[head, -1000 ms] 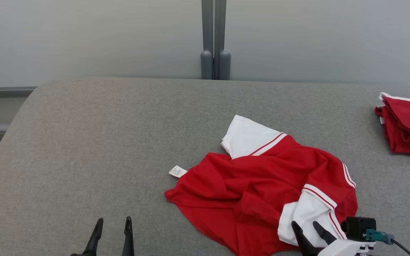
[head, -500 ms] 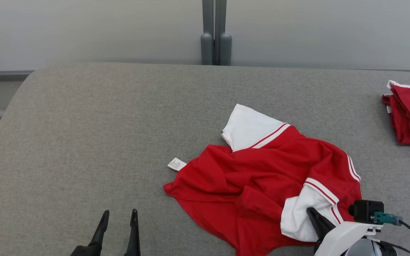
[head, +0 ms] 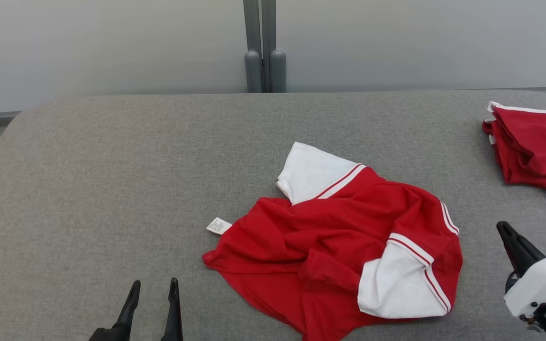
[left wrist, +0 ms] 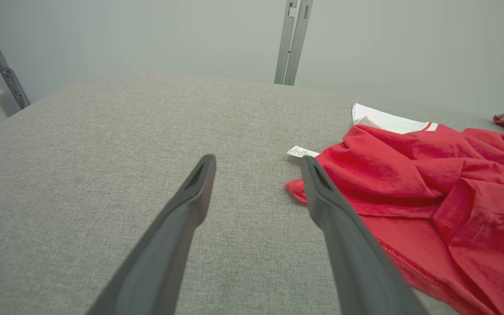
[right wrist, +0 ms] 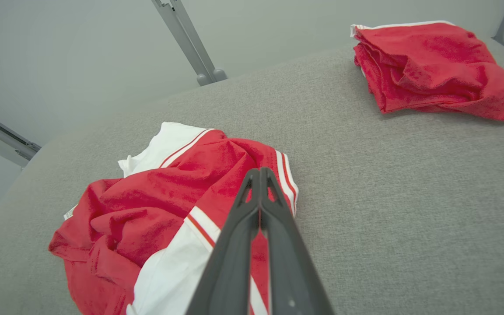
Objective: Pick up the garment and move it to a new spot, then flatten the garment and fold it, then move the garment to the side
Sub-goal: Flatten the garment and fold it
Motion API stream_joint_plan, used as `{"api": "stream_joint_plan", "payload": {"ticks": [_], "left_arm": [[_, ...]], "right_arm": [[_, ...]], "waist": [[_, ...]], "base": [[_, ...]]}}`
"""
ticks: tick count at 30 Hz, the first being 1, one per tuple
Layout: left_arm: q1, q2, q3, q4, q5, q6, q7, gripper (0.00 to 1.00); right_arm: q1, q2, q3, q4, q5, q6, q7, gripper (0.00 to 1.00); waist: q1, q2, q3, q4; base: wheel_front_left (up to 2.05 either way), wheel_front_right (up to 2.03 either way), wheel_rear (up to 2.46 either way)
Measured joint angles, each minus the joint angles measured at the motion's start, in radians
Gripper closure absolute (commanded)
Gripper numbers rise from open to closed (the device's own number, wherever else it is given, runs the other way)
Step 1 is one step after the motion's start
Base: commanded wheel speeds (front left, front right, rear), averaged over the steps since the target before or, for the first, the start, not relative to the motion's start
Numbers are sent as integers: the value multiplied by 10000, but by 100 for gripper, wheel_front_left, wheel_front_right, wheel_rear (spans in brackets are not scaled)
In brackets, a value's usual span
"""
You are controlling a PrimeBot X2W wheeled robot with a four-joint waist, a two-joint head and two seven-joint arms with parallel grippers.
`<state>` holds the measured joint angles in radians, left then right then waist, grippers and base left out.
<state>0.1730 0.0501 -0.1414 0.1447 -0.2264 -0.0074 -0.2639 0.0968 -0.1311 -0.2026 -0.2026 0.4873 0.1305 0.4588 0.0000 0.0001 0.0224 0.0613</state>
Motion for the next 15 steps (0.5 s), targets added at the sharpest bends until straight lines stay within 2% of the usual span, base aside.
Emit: {"api": "stream_joint_plan", "payload": {"ticks": [5,10,11,12,15], "left_arm": [[-35,-2,-65,-6,-4,-8,-2,0],[-20,-2,-136,-25,-71,17,-2,0],[-18,-2,-155,-23,-77,21,0,0],[-18,-2,-169,-23,-81,21,-2,0],[-43,-4,-196,-19,-82,-6,0,0]], "right_arm": [[40,-399,-426,-357,-384,2,458,100],[203,-431,-75,-408,-685,0,403,100],[209,-533,249,-439,-779,0,330,61],[207,-679,614,-458,-878,2,305,0],[189,-1599,2242,-466,-1022,2,504,0]], "waist": [[0,0,-91,-127],[0,0,-89,-114],[0,0,-53,-109],[0,0,-22,-104],[0,0,118,-62]], "base": [[0,0,0],[0,0,0],[0,0,0],[0,0,0],[0,0,0]]}}
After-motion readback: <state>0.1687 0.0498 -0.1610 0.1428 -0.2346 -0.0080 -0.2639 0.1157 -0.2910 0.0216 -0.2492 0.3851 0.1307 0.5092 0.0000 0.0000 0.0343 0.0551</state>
